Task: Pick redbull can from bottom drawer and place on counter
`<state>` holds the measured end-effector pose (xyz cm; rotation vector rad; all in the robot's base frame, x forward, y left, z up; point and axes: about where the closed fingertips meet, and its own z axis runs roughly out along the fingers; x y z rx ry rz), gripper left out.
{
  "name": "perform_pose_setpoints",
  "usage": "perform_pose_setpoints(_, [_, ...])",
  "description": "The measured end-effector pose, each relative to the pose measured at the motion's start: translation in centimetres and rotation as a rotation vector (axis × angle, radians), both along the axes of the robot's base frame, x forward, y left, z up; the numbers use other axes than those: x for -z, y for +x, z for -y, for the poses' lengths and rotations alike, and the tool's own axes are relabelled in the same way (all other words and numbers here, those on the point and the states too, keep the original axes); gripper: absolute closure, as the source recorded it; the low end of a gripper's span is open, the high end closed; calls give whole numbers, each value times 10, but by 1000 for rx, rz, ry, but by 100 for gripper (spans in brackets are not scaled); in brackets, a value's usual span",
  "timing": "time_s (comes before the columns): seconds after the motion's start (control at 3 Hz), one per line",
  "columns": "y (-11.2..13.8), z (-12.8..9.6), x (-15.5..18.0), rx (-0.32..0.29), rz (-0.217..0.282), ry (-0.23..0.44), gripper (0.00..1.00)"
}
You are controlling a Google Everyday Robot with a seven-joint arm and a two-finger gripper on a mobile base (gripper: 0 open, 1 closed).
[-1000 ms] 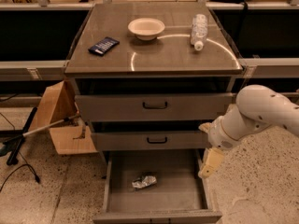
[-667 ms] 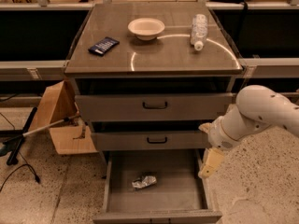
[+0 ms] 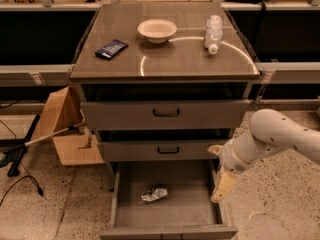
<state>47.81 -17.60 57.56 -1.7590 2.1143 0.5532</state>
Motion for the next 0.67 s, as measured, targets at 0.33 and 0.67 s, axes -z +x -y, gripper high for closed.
perform_pose_setpoints(0.33, [-2,-3,23,-23,-6,12,0])
perform_pose_setpoints(0.67, [13,-17,68,-45,-47,-15,0])
